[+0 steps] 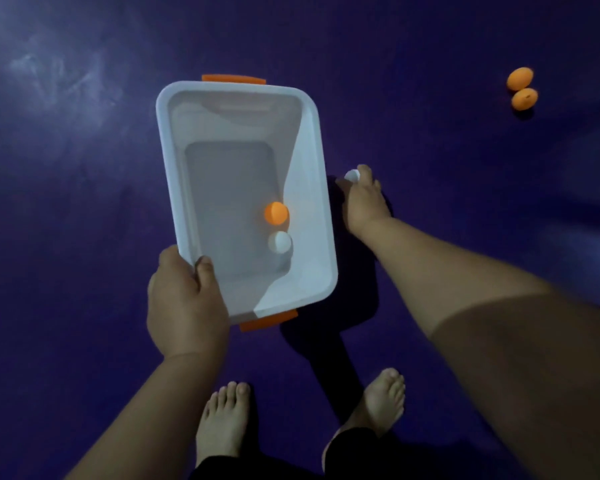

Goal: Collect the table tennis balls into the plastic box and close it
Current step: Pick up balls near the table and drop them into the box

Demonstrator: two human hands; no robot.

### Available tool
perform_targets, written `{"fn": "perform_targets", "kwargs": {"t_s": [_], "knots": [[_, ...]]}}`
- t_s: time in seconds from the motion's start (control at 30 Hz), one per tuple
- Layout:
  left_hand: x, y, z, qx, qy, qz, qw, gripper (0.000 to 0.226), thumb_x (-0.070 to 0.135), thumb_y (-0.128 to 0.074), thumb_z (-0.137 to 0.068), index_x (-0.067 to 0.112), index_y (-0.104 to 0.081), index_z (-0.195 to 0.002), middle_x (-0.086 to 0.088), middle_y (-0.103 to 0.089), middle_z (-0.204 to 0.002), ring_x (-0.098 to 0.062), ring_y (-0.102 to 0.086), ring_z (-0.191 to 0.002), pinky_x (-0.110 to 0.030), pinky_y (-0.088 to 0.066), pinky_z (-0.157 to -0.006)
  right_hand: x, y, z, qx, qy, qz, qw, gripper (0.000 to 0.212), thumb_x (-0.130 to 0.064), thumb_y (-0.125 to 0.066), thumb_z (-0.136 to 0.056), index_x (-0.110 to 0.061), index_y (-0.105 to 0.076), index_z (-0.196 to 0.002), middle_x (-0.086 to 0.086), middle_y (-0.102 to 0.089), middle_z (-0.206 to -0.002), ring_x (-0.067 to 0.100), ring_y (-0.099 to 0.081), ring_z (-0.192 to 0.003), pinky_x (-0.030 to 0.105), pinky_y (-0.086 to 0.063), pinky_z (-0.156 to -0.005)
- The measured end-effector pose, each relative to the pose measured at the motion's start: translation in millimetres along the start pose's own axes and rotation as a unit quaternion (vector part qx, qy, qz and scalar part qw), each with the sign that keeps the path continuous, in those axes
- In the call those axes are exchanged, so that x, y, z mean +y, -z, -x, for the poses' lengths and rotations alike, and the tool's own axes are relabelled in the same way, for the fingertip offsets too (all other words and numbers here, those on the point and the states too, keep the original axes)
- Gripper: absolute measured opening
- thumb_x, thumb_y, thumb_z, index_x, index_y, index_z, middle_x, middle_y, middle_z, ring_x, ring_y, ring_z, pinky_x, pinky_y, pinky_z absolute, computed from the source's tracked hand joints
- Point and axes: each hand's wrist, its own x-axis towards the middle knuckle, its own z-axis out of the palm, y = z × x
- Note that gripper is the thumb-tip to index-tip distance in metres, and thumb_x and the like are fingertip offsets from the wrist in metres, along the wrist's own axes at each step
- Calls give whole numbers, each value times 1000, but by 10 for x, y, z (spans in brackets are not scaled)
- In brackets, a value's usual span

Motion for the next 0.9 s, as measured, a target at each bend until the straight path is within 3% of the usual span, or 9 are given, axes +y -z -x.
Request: {"fn": "perform_targets", "kwargs": {"t_s": [0.1, 0.17, 0.23, 0.3, 0.43, 0.5, 0.63, 0.8, 0.9], "knots": [[70, -19, 55, -5, -5, -6, 1000, 21, 31, -43, -96, 15, -39, -82, -6, -52, -78, -28, -54, -72, -38, -44, -54, 184, 148, 191, 31, -5, -77, 997, 29, -32, -46, -93, -16, -47, -118, 3, -53, -113, 25, -54, -96, 34, -45, -78], [152, -23, 111, -14, -9, -12, 1000, 22, 31, -43, -96, 15, -39, -81, -6, -52, -77, -29, -54, -72, -39, -44, -54, 284, 319, 398, 81, 72, -12, 994, 30, -20, -52, -92, -17, -51, -122, 5, -52, -113, 18, -53, -89, 31, -47, -74], [272, -21, 193, -28, -13, -21, 999, 21, 31, -43, -96, 16, -39, -82, -6, -53, -78, -29, -55, -73, -39, -45, -55, 322, 511, 680, 151, 140, 4, 979, 38, -23, -59, -89, -21, -52, -126, 3, -54, -117, 13, -53, -91, 30, -47, -75], [433, -22, 313, -46, -20, -26, 998, 21, 30, -43, -97, 15, -39, -81, -6, -53, -79, -27, -54, -73, -35, -41, -53, 289, 745, 1046, 187, 175, -87, 963, 43, -37, -61, -83, -21, -54, -123, -5, -59, -115, 10, -57, -98, 30, -50, -79], [875, -18, 644, -84, -48, -41, 995, 22, 28, -43, -97, 17, -37, -80, 0, -48, -74, -23, -49, -69, -28, -26, -46, 314, 1243, 1644, 157, 244, -138, 947, 53, -46, -61, -78, -17, -56, -123, -17, -56, -104, -5, -56, -92, 17, -49, -79], [1142, -33, 828, -104, -77, -48, 990, 19, 29, -43, -97, 18, -37, -83, 1, -48, -76, -22, -49, -70, -30, -32, -49, 390, 1480, 1772, 123, 252, -139, 950, 57, -48, -62, -78, -18, -52, -127, -21, -53, -91, -8, -54, -81, 8, -45, -73], [1696, -113, 1183, -134, -136, -64, 980, 16, 30, -42, -97, 20, -40, -86, 0, -51, -79, -14, -48, -63, -28, -34, -47, 713, 2017, 1833, 183, 200, -153, 950, 48, -46, -56, -84, -17, -55, -122, -15, -47, -70, 0, -50, -65, 8, -43, -65], [2270, -396, 1571, -153, -183, -67, 969, 16, 33, -42, -97, 19, -43, -89, -2, -52, -79, -21, -52, -68, -32, -39, -51, 1432, 2642, 1704, 297, 21, -191, 935, 15, -22, -54, -95, -16, -64, -104, -18, -57, -80, -1, -54, -72, 10, -41, -64], [2523, -728, 1737, -178, -203, -63, 961, 17, 33, -43, -96, 21, -40, -86, -1, -50, -78, -20, -49, -67, -32, -36, -53, 2020, 2917, 1473, 314, -62, -158, 934, 15, -16, -52, -95, -9, -65, -96, 2, -62, -88, 19, -57, -82, 15, -38, -68]]}}
